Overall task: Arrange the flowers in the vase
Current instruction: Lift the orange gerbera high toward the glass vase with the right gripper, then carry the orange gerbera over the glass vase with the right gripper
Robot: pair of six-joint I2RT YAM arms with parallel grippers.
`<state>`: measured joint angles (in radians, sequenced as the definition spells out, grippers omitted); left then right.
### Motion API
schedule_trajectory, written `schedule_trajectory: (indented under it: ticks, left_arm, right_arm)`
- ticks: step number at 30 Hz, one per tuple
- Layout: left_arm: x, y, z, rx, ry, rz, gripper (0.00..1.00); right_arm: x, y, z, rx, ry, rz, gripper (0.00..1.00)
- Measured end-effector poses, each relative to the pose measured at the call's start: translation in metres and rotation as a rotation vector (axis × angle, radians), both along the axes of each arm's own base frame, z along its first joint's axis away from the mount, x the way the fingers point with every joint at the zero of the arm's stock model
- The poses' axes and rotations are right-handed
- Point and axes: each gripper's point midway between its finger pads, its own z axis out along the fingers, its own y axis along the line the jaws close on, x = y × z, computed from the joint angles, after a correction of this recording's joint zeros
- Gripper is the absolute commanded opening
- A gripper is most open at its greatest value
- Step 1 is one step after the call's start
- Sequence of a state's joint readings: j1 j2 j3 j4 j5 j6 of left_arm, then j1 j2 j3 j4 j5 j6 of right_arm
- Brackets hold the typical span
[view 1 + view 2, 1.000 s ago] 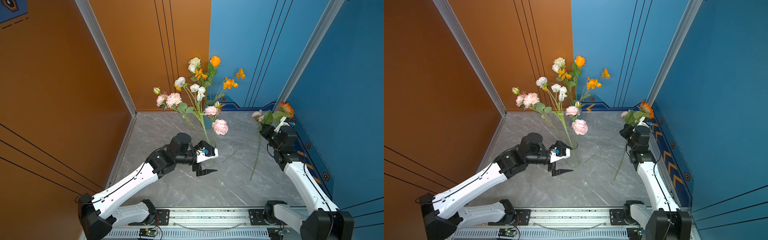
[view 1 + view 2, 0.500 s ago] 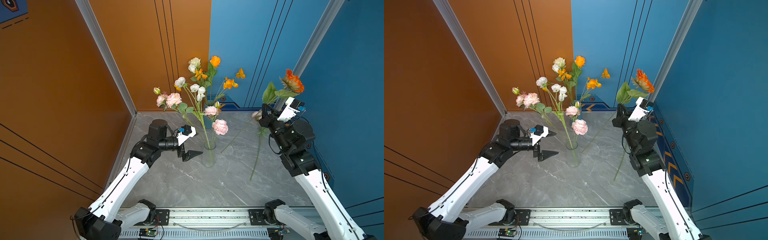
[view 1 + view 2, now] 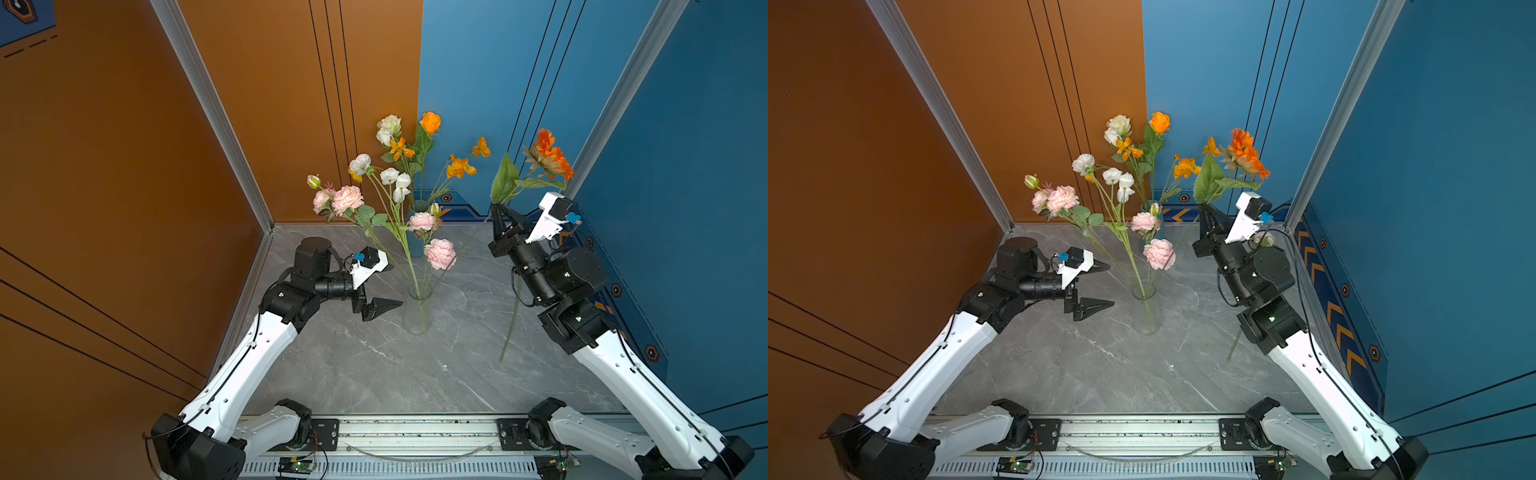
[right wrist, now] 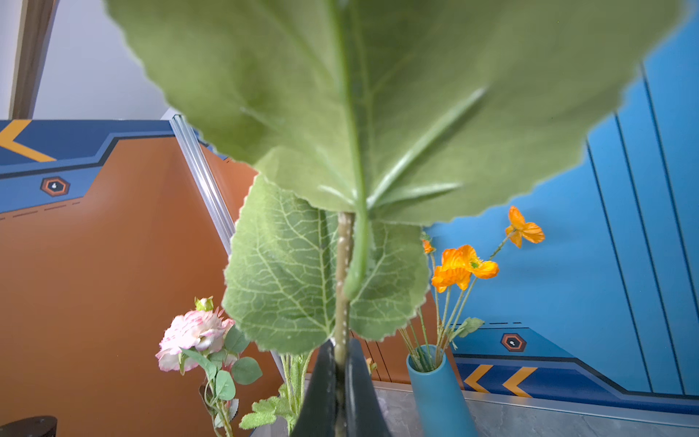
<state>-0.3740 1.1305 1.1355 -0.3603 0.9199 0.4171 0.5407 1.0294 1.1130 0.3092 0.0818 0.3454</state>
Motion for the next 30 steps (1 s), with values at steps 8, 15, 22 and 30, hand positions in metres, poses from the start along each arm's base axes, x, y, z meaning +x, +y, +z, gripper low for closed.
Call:
schedule_trajectory:
  ticks: [8, 15, 22, 30]
  left_arm:
    - [0.000, 0.000, 0.000, 0.000, 0.000, -0.001, 0.98]
    - [0.000, 0.000, 0.000, 0.000, 0.001, -0.001, 0.98]
    - [-0.001, 0.000, 0.000, -0.001, 0.002, -0.004, 0.98]
    - [-0.001, -0.001, -0.001, -0.001, 0.007, -0.009, 0.98]
  right_arm:
    - [0.008, 0.023, -0.008, -0.075, -0.028, -0.029, 0.00]
    - [0.004, 0.025, -0.003, -0.117, -0.071, -0.065, 0.00]
    - [0.005, 0.030, -0.007, -0.164, -0.076, -0.095, 0.00]
    - [-0.003, 0.057, -0.025, -0.239, -0.101, -0.065, 0.00]
